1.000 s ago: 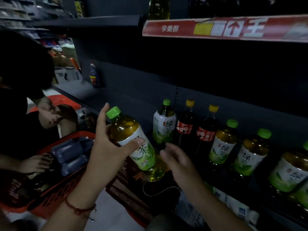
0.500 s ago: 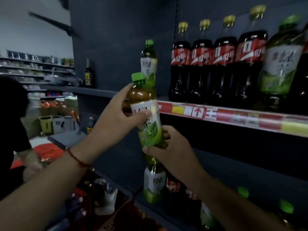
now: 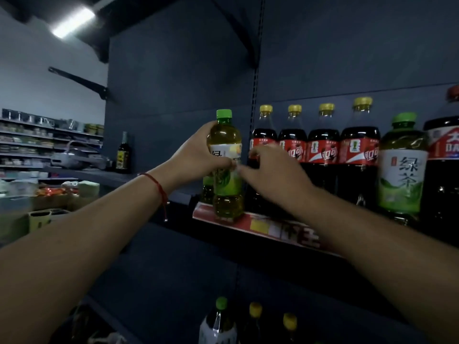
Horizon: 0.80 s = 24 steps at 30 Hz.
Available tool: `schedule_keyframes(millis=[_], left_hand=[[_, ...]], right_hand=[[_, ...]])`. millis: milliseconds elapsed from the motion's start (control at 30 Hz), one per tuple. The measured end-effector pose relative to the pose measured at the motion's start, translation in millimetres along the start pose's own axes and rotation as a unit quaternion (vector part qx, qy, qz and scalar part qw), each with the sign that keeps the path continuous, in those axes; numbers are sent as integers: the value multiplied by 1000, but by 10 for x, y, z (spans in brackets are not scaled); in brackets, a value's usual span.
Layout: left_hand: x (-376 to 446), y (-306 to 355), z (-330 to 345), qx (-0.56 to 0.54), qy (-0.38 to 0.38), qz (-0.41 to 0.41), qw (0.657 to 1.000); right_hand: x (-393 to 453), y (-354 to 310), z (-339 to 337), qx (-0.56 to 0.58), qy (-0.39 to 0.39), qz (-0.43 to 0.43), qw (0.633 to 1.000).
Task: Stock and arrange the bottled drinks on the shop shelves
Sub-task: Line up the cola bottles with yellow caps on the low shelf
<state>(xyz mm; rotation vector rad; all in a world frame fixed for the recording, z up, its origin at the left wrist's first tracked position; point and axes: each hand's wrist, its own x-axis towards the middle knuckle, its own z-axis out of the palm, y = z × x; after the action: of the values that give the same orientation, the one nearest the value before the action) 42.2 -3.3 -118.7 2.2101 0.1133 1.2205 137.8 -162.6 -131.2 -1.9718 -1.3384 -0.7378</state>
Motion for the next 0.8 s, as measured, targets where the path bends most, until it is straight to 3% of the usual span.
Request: schedule_keyframes(millis=[167, 267, 467, 700, 800], left_hand=[[219, -104, 93, 1, 37, -7, 999], [273, -188, 179, 1, 64, -8, 998], [338, -333, 294, 16, 50, -7, 999], [471, -419, 350, 68, 20, -11, 997], [407, -336, 414, 106, 40, -12, 993]], right_hand=[[717, -38, -502, -159, 50, -72, 983], [1061, -46, -596, -259, -4, -63, 964], [1381, -47, -550, -323, -140, 9, 936], [1346, 38, -577, -248, -48, -39, 967], [1252, 21, -646, -180, -48, -40, 982]])
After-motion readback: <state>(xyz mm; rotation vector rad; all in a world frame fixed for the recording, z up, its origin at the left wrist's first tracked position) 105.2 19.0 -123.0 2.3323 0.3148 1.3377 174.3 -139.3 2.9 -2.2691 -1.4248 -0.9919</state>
